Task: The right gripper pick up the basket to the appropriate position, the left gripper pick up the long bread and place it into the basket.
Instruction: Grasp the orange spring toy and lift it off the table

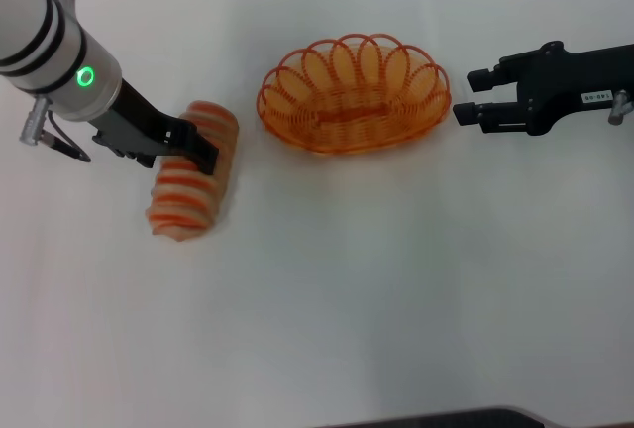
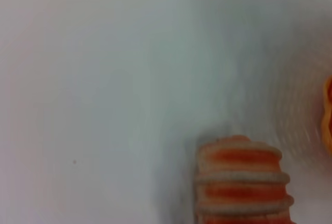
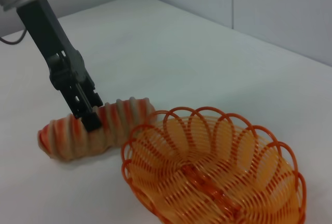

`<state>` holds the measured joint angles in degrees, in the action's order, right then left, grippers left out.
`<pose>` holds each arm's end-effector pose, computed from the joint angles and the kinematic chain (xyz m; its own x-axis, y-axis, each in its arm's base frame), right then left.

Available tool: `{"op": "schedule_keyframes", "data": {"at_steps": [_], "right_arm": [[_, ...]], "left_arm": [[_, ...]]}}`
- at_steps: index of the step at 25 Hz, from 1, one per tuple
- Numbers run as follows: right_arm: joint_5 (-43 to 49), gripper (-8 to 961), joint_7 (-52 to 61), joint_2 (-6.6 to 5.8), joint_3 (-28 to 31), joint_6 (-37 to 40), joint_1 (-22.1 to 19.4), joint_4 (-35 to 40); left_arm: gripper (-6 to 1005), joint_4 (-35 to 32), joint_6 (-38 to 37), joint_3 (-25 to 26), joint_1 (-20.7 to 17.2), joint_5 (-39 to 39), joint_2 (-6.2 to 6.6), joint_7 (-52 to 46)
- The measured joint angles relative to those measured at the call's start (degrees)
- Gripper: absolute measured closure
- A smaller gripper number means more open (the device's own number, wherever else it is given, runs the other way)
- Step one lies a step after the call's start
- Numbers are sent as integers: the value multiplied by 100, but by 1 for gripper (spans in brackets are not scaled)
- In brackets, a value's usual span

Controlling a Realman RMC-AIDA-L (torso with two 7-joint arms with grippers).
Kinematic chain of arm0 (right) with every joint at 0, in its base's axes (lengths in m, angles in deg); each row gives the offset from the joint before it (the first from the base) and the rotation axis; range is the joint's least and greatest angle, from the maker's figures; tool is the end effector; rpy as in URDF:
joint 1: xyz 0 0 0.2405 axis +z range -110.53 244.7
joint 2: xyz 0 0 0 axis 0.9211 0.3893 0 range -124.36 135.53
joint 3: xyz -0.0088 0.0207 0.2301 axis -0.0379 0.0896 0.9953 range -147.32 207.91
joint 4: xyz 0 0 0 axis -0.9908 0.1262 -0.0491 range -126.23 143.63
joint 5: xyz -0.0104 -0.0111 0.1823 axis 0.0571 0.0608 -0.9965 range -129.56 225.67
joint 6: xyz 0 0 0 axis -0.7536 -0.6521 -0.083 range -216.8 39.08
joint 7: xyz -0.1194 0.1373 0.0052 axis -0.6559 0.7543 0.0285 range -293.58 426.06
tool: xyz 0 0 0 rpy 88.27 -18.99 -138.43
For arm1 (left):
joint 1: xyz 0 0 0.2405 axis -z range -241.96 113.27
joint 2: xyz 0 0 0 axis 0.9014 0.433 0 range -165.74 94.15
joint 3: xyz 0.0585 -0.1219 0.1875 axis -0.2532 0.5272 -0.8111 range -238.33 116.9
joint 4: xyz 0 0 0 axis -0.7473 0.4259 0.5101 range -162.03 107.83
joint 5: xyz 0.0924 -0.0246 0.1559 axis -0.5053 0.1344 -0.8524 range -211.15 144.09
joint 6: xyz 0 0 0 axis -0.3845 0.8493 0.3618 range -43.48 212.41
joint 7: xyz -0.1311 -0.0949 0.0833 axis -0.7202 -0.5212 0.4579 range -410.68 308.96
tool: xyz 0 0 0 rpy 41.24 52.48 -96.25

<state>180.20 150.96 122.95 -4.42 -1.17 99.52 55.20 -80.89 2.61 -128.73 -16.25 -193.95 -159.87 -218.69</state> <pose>0.2493 0.3262 0.0046 0.8856 -0.3874 -0.2563 -0.4511 -0.8489 -0.2755 -0.1967 0.3474 -0.0601 0.3635 0.9291 -0.0675 0.7890 -0.3456 -0.5080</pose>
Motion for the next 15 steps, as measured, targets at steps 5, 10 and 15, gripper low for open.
{"op": "schedule_keyframes", "data": {"at_steps": [5,10,15], "right_arm": [[-4,422,0,25,2,-28,0,0],[-5,421,1,25,10,-70,11,0],[-5,423,5,23,29,-92,30,3]], "left_arm": [[234,44,62,-136,3,44,-2,45],[329,-16,35,-170,3,130,0,132],[474,-143,17,-150,-32,169,8,193]]}}
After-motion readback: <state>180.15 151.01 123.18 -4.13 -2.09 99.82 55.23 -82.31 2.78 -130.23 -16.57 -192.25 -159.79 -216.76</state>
